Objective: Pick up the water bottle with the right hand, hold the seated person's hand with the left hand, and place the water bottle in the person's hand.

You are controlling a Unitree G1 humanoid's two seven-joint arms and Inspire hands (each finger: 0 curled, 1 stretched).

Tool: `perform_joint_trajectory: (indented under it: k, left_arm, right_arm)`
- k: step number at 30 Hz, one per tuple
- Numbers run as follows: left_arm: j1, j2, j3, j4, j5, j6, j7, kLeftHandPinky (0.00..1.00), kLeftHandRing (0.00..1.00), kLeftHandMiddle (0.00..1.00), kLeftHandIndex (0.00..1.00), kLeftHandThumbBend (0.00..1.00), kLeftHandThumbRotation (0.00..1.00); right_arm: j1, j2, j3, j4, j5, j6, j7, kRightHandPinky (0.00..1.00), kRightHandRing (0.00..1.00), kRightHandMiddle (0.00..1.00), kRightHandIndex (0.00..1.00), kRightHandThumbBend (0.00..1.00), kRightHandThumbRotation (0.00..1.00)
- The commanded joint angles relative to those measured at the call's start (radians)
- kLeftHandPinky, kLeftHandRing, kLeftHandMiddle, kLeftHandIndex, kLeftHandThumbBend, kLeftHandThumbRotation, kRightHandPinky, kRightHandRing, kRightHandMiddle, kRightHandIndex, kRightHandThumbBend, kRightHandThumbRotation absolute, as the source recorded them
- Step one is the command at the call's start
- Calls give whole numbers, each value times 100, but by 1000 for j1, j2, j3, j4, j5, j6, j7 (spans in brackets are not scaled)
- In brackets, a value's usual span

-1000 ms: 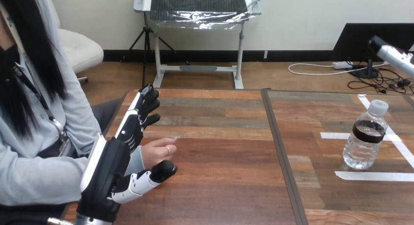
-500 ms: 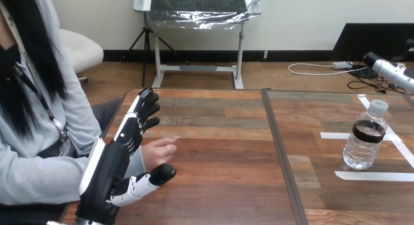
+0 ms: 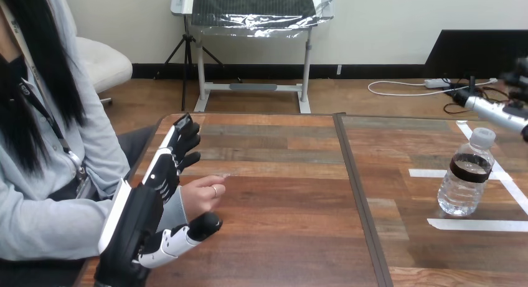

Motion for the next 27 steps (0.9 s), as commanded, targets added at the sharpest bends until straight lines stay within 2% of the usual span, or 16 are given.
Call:
perform_joint_trajectory:
  k: [1,6,11,15,23,27]
  left_arm:
    - [-22,1,-1,-53,-18,-19,-6,90,94,95,96,100,67]
    - [-16,-1,4,-49,-14,-24,-4,90,93,95,96,100,67]
    - [2,-5,10,-63,2,-9,9,90,93,95,95,100,68]
    - [7,-5,15,-62,15,-18,18,90,93,95,95,100,70]
    - [19,-1,9,-66,-3,-21,12,89,94,97,96,100,70]
    - [25,-1,10,-74,-1,-19,15,90,94,97,96,100,70]
  right_arm:
    - [-14,28,-3,3,14,37,18,82,89,88,94,94,38]
    - [0,38,-14,9,27,58,38,83,90,89,94,94,39]
    - [13,42,2,12,13,75,26,83,89,89,93,94,42]
    - [27,52,-2,13,18,83,29,82,88,88,93,94,44]
    - [47,62,15,13,2,101,16,81,87,88,93,89,45]
    - [57,70,11,14,6,102,20,82,87,88,93,86,43]
